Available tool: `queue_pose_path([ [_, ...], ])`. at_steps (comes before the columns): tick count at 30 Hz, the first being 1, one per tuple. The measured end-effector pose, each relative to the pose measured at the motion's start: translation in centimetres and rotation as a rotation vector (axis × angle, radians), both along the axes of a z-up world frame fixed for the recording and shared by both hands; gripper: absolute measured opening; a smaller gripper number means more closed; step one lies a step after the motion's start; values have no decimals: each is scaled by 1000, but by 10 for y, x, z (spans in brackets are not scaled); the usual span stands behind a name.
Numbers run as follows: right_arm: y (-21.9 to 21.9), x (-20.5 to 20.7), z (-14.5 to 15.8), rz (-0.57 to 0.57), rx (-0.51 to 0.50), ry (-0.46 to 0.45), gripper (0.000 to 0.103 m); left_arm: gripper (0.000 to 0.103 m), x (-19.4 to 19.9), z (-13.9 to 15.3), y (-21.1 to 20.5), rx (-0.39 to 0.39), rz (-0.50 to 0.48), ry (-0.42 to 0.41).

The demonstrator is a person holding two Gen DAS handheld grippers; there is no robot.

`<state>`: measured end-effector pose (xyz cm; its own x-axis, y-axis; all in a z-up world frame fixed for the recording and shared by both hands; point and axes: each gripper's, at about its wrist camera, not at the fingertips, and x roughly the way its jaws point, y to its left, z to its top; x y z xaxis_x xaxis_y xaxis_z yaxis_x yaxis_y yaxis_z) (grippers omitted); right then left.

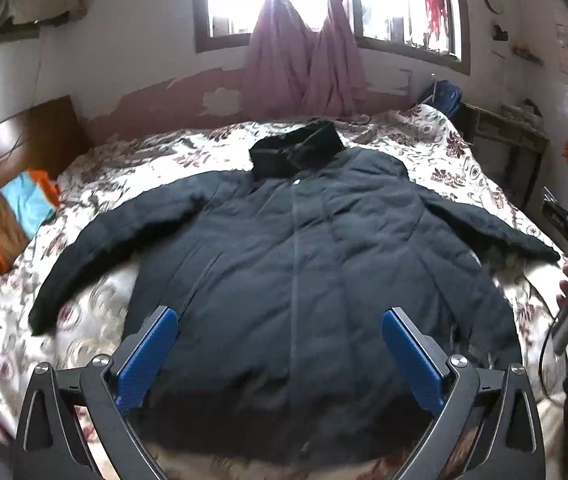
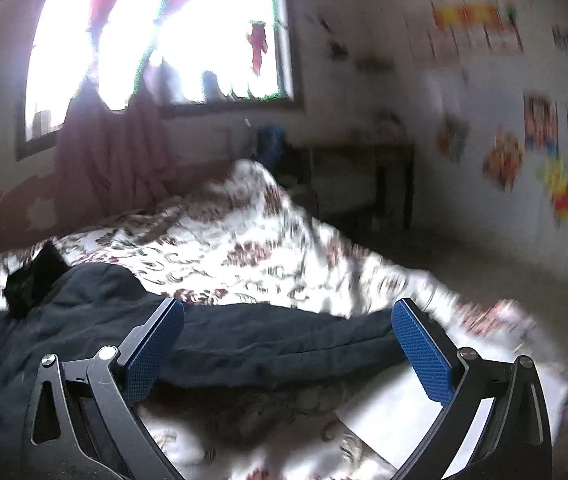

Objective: Fold large clothes

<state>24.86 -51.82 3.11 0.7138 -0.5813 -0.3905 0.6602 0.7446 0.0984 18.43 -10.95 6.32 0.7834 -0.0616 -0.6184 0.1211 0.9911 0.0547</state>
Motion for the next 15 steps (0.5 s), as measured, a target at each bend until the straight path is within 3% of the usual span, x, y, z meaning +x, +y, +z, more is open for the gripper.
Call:
queue_pose_path([
  [3,-27,13,-29,-17,124,32,102,103,31,1,-29,9,-12,28],
  [7,-47,11,-64,-63,160,102,102,103,76,-13,-69,60,-26,118],
  [9,-57,6,-71,-90,186,75,102,103,101,-24,-89,74,-42,160],
  [11,-73,3,-82,-92,295,46,102,103,128,-34,-111,68,-55,178],
  [15,-104,10,-105,-61,458,15,102,103,168,-50,-150,24,-23,158],
])
